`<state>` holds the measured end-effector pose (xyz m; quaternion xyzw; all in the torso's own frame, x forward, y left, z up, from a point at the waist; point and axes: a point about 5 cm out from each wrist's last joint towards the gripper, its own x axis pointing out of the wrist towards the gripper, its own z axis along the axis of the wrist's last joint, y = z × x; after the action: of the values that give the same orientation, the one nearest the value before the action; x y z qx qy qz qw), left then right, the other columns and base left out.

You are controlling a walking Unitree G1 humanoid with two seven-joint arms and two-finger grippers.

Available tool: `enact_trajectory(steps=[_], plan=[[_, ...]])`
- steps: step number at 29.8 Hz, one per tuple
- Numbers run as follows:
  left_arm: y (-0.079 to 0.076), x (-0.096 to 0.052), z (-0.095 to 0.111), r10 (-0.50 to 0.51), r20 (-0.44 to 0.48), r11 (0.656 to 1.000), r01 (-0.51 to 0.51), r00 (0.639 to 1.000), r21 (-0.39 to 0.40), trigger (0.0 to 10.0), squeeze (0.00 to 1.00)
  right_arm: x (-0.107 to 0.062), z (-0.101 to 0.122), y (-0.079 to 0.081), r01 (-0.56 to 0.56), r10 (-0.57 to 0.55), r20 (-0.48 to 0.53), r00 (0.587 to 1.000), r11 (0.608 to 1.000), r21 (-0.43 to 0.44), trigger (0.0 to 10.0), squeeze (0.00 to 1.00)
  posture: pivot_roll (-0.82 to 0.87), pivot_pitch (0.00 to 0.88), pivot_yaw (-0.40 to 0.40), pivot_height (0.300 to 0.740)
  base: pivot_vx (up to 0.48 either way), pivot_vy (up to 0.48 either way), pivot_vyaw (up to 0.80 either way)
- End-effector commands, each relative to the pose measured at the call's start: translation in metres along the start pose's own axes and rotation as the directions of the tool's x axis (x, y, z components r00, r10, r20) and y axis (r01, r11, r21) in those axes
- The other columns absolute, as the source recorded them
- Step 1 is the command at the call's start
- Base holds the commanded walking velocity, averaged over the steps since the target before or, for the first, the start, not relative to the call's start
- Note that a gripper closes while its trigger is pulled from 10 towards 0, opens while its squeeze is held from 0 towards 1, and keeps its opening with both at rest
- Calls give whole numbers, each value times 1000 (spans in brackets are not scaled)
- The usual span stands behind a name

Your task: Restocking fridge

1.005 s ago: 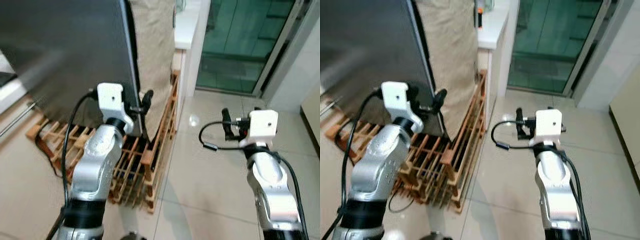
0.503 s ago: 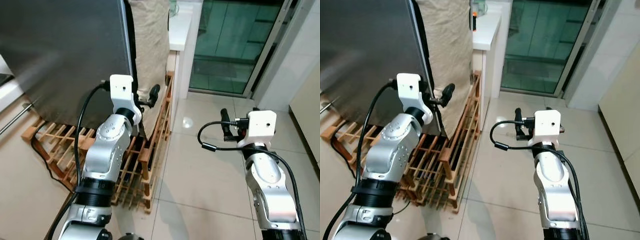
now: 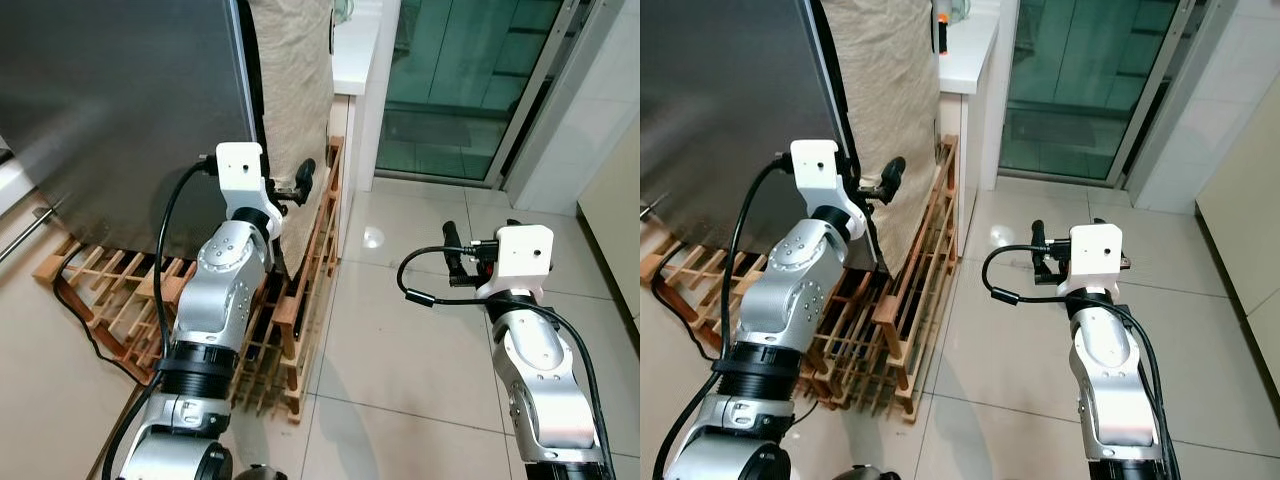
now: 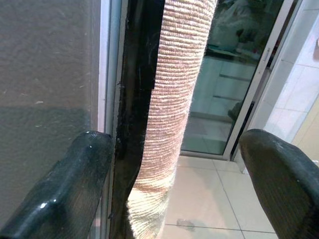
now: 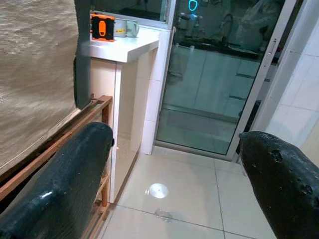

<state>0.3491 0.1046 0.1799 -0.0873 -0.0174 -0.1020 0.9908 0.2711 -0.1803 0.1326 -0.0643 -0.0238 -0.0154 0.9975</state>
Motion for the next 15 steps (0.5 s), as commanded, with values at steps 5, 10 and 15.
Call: enact_trajectory(steps=[5,10,15], plan=[[5,5,2,59,3,997,-59,998,-42,10000,0,-1,-1,-3,10,-10,0,1000,1000,-7,10000,0,-120,1,37,740,0,0,0],[5,6,0,82,-2,995,-81,997,-58,10000,0,-1,-2,-2,10,-10,-4,1000,1000,-8,10000,0,-124,1,38,740,0,0,0],[-8,12,2,34,9,999,-34,999,-28,10000,0,-1,-1,0,4,-4,-4,1000,1000,-4,10000,0,-122,2,33,740,0,0,0]])
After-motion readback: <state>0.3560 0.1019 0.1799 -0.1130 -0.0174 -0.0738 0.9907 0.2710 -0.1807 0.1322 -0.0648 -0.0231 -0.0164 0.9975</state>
